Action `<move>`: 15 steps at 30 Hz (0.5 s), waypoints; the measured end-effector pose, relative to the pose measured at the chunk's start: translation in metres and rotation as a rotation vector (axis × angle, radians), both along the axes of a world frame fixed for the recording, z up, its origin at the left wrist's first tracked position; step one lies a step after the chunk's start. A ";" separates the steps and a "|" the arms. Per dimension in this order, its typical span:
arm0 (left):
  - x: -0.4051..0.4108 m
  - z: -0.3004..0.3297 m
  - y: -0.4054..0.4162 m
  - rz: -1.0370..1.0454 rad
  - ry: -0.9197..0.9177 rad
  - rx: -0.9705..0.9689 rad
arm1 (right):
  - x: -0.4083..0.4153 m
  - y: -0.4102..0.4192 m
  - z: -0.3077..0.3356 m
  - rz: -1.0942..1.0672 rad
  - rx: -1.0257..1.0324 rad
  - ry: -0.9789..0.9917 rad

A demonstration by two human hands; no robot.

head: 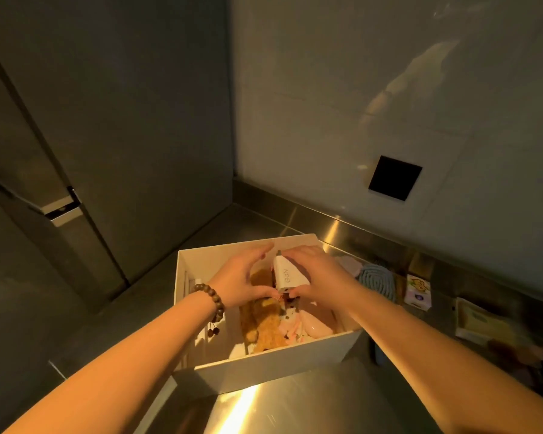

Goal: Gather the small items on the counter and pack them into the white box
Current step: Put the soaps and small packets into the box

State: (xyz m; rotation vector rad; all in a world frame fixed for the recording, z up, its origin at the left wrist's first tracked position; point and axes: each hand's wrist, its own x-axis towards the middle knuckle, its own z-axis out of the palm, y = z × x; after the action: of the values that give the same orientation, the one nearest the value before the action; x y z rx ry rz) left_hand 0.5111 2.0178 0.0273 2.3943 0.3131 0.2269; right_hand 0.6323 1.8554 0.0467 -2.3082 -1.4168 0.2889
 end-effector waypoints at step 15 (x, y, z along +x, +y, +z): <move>0.034 -0.065 0.006 0.100 0.096 0.211 | 0.009 0.042 -0.040 0.023 -0.177 -0.079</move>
State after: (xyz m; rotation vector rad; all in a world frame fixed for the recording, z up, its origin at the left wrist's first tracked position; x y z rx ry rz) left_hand 0.5446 2.0238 -0.0374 2.6056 0.4753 0.1987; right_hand 0.6413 1.8972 0.0071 -2.4712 -1.5112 0.3462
